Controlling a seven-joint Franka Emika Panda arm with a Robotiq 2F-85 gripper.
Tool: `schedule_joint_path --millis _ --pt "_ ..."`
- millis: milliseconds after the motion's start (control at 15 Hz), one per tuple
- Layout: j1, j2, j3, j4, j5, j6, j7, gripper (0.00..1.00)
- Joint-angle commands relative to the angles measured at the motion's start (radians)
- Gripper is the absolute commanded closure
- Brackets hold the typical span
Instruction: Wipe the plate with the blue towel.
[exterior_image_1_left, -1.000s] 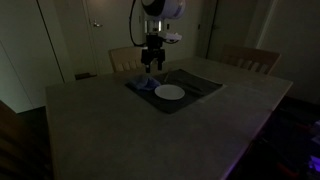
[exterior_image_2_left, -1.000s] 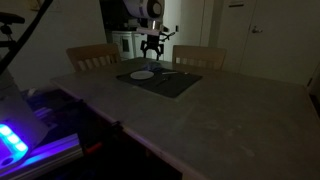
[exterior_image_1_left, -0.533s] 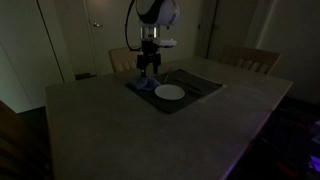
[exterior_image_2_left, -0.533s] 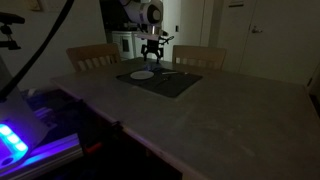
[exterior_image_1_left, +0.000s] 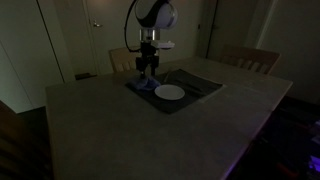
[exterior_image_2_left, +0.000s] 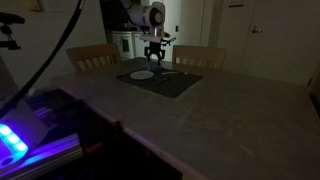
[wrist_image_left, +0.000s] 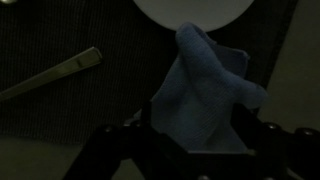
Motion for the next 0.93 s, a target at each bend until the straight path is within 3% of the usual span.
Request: schedule_joint_path --millis 0,467,867 --pt "-0.001 0.039 -0.005 0.07 -0.008 -0.015 0.003 0.48" --pt "-0.006 0.075 -0.007 0.14 -0.006 -0.034 -0.002 0.98" --pt "-0.014 0.062 0.01 0.143 0.012 -0.108 -0.008 0.99"
